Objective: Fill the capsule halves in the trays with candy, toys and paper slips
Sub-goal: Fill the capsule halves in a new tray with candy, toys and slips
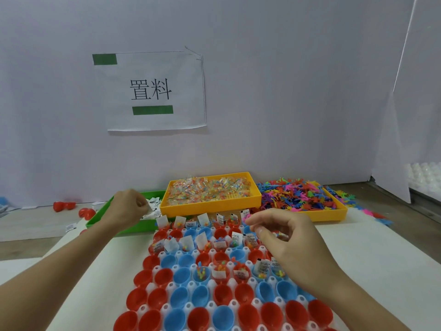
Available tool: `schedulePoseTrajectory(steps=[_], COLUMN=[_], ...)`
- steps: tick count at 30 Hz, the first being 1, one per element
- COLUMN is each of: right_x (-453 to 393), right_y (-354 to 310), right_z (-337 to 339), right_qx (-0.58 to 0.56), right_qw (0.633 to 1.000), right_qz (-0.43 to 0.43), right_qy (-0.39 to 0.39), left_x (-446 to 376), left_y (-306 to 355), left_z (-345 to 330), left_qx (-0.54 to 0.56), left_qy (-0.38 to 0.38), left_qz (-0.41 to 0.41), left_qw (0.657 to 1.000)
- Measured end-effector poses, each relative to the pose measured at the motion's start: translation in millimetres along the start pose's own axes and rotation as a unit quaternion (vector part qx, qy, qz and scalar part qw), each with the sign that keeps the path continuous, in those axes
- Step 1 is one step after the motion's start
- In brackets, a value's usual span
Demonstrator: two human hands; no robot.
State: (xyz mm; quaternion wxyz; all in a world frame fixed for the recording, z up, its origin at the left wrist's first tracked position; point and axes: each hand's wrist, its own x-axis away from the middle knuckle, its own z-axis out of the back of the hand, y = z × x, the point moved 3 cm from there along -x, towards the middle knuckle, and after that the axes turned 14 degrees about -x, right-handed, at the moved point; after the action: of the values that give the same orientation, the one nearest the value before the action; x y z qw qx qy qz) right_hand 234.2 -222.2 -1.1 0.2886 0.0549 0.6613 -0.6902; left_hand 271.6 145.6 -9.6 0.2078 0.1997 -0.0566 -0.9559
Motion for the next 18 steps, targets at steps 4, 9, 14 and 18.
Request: schedulePoseTrajectory(steps=[4, 9, 14, 18], right_x=[0, 0, 1, 1], right_y=[2, 1, 1, 1], right_z=[-1, 0, -1, -2], right_qx=[0.005, 0.002, -0.003, 0.002], right_qw=[1.0, 1.0, 1.0, 1.0], right_qz=[-0.002, 0.002, 0.009, 0.012], right_qy=[-0.001, -0.007, -0.011, -0.017], left_x=[2, 17, 63, 102], left_y=[-4, 4, 36, 74], left_z=[11, 34, 61, 60], left_qx=[0.077, 0.149, 0.257, 0.181], left_qy=[0.07, 0.112, 0.055, -0.183], left_qz=[0.055, 0.099, 0.053, -0.125], left_qw=[0.993, 0.977, 0.963, 0.958])
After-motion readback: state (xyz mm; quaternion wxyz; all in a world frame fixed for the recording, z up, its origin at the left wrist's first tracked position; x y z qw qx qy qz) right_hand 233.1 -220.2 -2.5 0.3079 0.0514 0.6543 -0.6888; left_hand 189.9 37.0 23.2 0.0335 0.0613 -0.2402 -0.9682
